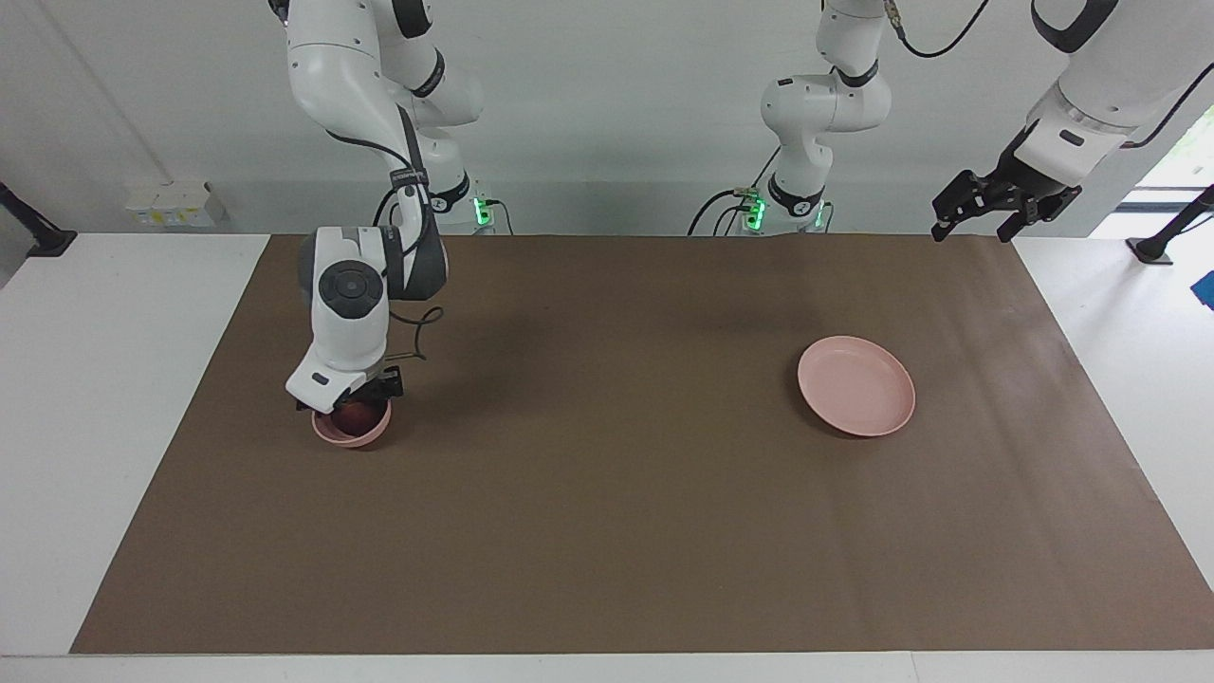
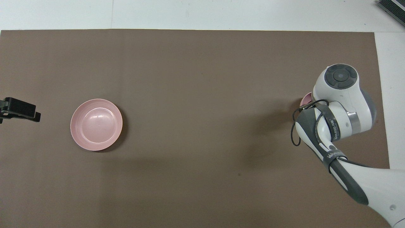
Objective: Move apple from plate to bowl
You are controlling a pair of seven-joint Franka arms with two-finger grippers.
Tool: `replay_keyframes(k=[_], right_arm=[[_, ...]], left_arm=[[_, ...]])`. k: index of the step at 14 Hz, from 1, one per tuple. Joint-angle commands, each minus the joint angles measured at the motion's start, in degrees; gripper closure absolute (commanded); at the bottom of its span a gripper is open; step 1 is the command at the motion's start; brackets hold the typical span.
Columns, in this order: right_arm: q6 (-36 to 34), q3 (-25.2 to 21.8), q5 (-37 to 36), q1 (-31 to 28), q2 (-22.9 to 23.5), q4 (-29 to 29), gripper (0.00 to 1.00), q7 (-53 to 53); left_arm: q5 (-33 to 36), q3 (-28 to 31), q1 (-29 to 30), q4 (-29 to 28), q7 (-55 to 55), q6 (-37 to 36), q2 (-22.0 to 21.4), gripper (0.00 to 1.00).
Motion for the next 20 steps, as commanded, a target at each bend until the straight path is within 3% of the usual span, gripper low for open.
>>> replay_keyframes(k=[1,7,12,17,20], right_arm=[[0.41,0.54,1.41,-0.79,-0.72,0.23,0.00,-0.94],[-3.63,0.54,11.42,-0.26,-8.61,0.67,0.00,-0.94],[-15.13,0.45,20.82,-0.79,-14.68,6.20,0.00,-0.94],[-22.17,-0.61,25.58,-1.14,-22.24,7.09,0.00,-0.85],[-31.82,-0.69,25.67,-1.85,-23.13,14.79,0.00,-0.85]], left_arm=[[0.45,0.14,-0.16,0.31,0.16,-1.29,-0.51,0.00],[0.45,0.14,-0.16,0.31,0.16,-1.29,-0.51,0.00],[0.45,0.14,-0.16,0.31,0.16,-1.29,-0.59,0.00],[0.45,0.14,-0.16,0.31,0.16,-1.29,-0.51,0.00],[0.45,0.14,-0.16,0.31,0.16,-1.29,-0.51,0.00]])
